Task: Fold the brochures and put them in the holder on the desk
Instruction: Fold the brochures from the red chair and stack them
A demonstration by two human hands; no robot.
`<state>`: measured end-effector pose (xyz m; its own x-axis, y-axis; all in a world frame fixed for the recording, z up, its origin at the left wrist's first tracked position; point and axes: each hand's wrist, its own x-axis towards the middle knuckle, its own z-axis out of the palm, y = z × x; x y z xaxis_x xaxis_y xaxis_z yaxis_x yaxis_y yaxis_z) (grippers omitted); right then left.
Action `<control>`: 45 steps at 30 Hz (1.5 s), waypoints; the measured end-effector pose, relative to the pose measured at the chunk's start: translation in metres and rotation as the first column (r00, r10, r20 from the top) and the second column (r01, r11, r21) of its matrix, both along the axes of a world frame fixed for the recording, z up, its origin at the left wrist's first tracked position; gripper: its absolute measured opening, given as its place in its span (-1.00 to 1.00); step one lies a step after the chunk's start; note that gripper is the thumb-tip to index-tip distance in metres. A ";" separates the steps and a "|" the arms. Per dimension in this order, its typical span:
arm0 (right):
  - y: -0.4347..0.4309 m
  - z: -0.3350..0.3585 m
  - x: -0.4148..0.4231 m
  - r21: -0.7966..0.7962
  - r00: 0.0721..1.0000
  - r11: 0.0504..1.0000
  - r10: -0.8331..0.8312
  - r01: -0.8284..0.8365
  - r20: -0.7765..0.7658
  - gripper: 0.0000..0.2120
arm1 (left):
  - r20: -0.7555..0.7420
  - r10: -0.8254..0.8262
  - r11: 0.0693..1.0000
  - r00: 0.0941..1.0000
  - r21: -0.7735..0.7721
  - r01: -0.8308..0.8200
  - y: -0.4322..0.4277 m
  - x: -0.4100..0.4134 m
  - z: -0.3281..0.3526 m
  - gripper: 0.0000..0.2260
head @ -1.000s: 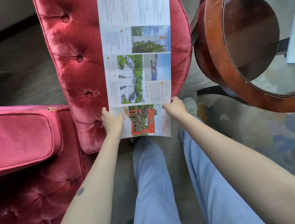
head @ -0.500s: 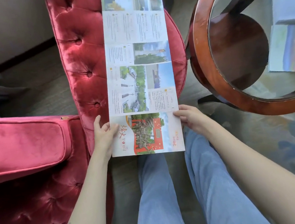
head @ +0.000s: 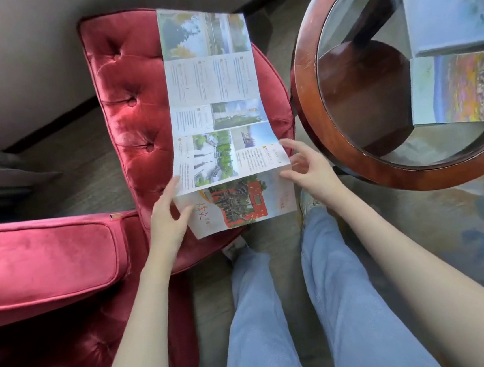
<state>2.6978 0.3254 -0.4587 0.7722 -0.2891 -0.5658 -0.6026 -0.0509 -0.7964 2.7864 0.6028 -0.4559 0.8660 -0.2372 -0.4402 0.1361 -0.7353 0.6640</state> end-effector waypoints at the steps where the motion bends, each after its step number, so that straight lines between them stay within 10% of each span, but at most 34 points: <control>1: 0.000 0.004 0.002 -0.104 0.998 0.993 0.056 -0.055 0.006 -0.62 | 0.078 -0.070 0.995 0.994 0.070 0.065 -0.002 0.003 0.003 -0.53; 8: 0.003 0.015 -0.001 -0.325 0.984 0.945 0.101 -0.048 0.150 -0.95 | 0.272 0.030 0.992 0.962 0.109 -0.062 -0.012 0.009 0.009 -0.88; 18: 0.008 0.001 -0.027 -0.027 0.990 0.993 0.116 -0.119 -0.081 -0.90 | -0.173 0.050 0.995 0.984 -0.081 -0.065 0.011 -0.003 0.003 -0.85; 32: 0.030 -0.096 -0.025 -0.079 0.808 0.981 0.098 -0.176 -0.582 -0.93 | -0.330 0.135 0.971 0.934 0.232 -0.058 -0.006 -0.022 -0.070 -0.87; 45: 0.067 -0.149 -0.067 0.094 0.726 0.995 0.043 0.031 -0.687 -0.88 | -0.501 0.372 0.917 0.781 0.330 -0.225 0.015 -0.057 -0.126 -0.88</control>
<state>2.6308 0.3924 -0.6081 0.1624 -0.2042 -0.9654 -0.9863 -0.0050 -0.1648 2.7297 0.6175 -0.5821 0.4732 0.1689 -0.8646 0.6587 -0.7195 0.2200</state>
